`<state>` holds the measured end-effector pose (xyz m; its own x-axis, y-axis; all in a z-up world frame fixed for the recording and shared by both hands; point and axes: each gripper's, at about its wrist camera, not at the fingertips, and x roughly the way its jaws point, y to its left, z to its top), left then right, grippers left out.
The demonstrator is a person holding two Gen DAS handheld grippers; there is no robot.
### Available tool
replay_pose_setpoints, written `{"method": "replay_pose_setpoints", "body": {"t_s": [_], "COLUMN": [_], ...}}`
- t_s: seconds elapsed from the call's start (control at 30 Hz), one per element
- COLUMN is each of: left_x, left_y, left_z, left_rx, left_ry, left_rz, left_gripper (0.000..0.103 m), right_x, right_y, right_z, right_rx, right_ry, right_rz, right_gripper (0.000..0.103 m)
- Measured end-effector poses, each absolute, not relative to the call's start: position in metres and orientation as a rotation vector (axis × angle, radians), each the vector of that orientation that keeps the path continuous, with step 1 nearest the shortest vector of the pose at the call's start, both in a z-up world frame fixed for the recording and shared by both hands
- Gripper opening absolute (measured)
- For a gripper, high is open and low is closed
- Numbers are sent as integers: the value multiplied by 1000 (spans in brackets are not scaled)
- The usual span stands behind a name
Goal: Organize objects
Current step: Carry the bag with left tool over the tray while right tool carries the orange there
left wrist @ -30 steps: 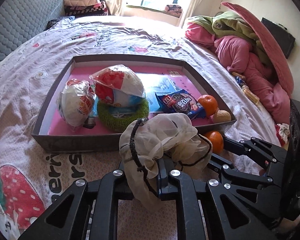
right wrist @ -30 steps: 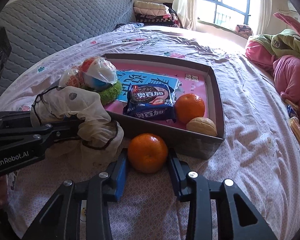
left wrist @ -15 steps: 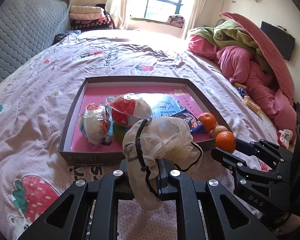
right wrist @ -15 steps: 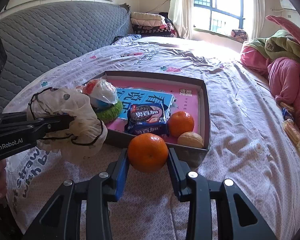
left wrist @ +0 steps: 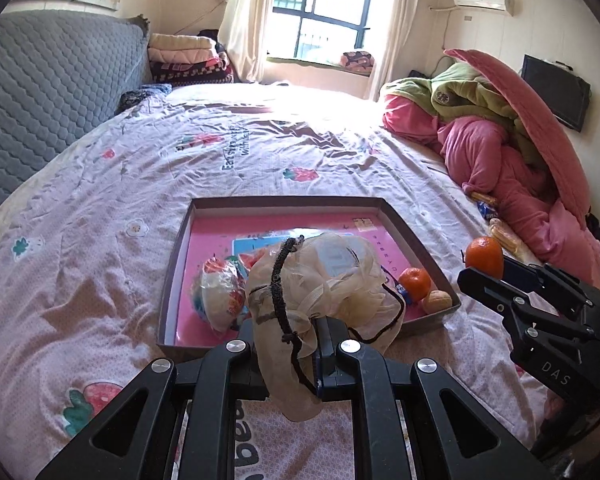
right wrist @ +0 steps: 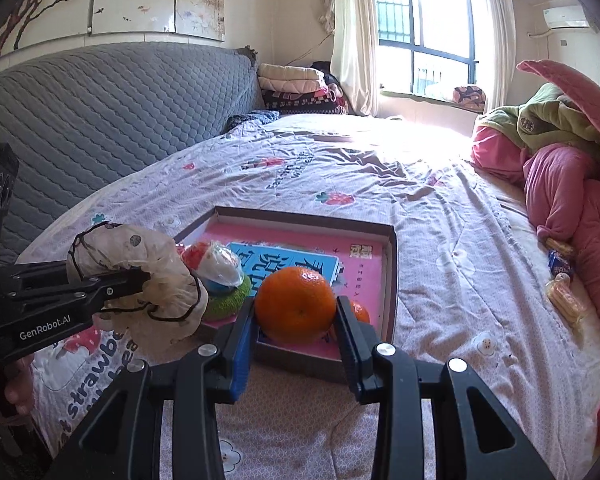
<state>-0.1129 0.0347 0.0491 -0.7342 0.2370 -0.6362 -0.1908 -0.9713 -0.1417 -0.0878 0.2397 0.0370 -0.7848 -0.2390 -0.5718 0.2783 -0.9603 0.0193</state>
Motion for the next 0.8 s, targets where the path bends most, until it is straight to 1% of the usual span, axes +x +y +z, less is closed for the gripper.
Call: {"method": "replay_pose_setpoints", "body": {"t_s": [0.27, 0.43, 0.6, 0.8], "left_x": [-133, -150, -159, -162], "left_y": [18, 6, -1, 5], "left_z": [81, 89, 80, 54], "left_rx": [-954, -949, -963, -1006], "left_ry": [-80, -73, -86, -89], "left_rz": [2798, 2841, 2845, 2809], "left_gripper": [14, 14, 14, 14], "right_x": [-97, -109, -118, -127], "right_y": [239, 239, 239, 237], "right_z": [60, 72, 75, 54], "right_rx": [805, 776, 753, 811], "right_ry": [120, 132, 137, 150], "right_rz": [-2750, -2760, -2765, -2745], "right_gripper": [38, 38, 38, 38]}}
